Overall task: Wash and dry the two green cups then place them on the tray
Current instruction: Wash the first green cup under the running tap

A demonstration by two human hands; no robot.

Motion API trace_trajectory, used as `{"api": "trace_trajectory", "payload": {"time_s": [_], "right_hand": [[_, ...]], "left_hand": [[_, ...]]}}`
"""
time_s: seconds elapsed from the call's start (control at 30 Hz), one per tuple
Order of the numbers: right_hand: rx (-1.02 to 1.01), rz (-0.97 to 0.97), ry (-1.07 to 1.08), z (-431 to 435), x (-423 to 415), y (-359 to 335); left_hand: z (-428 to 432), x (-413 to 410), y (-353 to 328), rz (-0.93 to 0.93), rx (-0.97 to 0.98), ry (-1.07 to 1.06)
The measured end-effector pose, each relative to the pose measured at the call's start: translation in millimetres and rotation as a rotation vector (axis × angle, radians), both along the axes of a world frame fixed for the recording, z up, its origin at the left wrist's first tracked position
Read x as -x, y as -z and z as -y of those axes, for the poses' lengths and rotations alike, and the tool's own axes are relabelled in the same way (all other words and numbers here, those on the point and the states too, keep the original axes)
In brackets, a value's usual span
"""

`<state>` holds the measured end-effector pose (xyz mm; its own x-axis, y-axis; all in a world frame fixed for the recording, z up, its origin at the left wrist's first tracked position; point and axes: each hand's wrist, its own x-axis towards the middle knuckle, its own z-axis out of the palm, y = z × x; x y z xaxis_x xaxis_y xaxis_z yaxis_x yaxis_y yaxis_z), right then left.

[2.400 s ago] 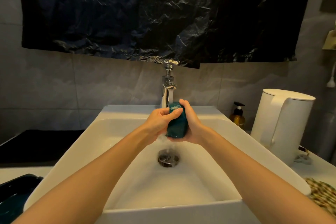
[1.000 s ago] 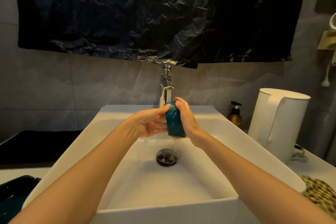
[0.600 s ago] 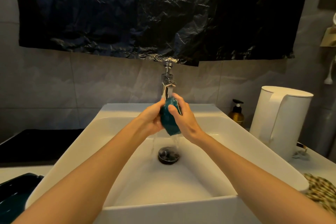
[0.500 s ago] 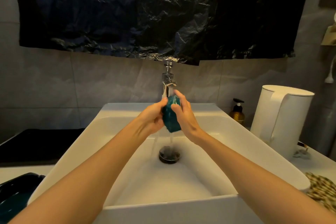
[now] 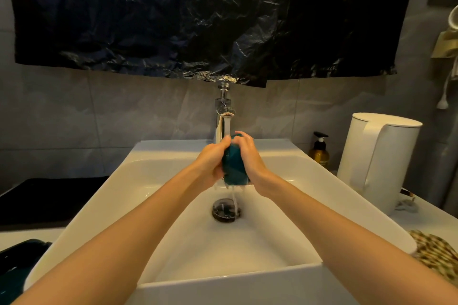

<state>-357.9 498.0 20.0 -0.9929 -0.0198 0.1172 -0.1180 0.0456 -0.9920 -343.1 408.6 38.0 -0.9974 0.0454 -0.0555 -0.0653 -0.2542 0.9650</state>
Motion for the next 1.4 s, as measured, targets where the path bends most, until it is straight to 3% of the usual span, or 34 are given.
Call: {"api": "trace_trajectory", "payload": {"time_s": [0.07,0.23,0.4,0.7,0.93,1.4], "right_hand": [[-0.020,-0.051,-0.025,4.6,-0.8,2.8],[0.148,0.272,-0.044,2.3,-0.2,-3.5],[-0.074,-0.091,0.028,4.0,5.0,3.8],[-0.050,0.091,-0.303,-4.0,-5.4,0.2],[0.119,0.177,-0.162,0.2,-3.7,-4.8],[0.016,0.127,-0.152,5.8,-3.4,-5.8]], "left_hand": [[1.5,-1.2,0.7,0.007,-0.032,-0.049],[-3.6,-6.0,6.5,-0.099,0.137,-0.052],[-1.7,2.5,5.5,-0.044,0.099,-0.159],[16.0,2.4,-3.4,0.048,0.106,-0.242],[11.8,4.1,-0.5,0.073,0.119,-0.188],[22.5,10.5,7.4,0.048,0.087,-0.181]]}}
